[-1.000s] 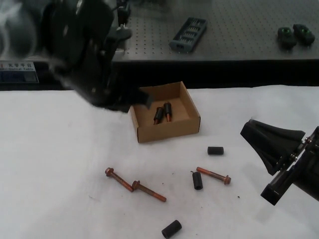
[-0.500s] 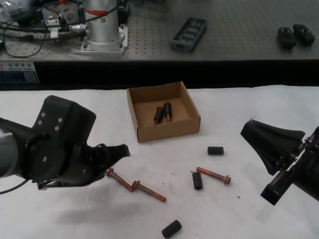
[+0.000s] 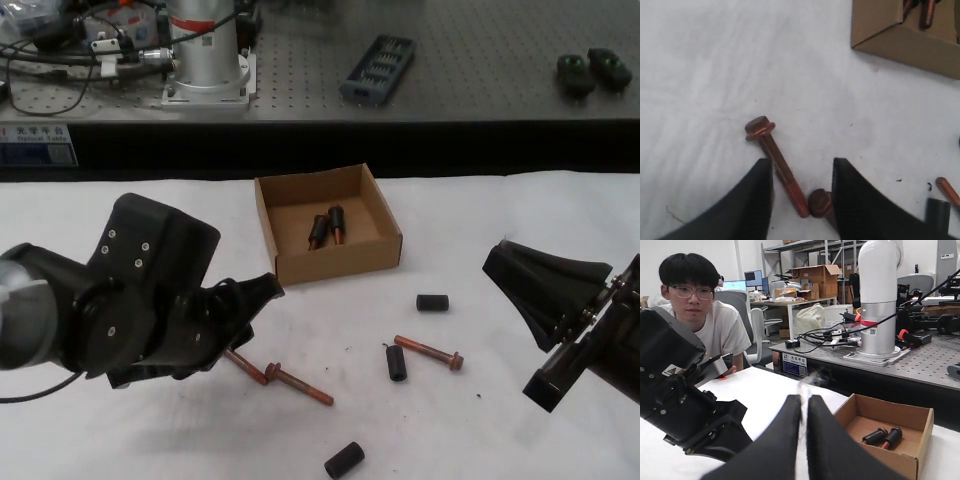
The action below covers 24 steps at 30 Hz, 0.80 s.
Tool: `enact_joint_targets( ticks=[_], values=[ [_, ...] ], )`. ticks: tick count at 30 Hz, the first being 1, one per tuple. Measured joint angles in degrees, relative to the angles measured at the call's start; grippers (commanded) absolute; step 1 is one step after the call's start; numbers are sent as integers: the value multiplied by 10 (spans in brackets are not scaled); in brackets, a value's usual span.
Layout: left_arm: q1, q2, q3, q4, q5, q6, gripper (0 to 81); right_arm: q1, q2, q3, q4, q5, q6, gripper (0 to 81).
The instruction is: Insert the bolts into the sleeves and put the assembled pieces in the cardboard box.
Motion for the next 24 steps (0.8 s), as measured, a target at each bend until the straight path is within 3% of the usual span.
enact_joint_targets(
  ticks=[6, 15, 24],
  values=[
    [0, 4, 0, -1, -1, -5, 384, 0, 0, 0, 0, 0, 0, 55],
    [0, 50, 0, -51, 9, -29, 305, 0, 0, 0, 0, 0, 0, 55],
    [0, 71, 0, -74, 1, -34, 307, 0, 0, 0, 0, 0, 0, 55]
  ],
)
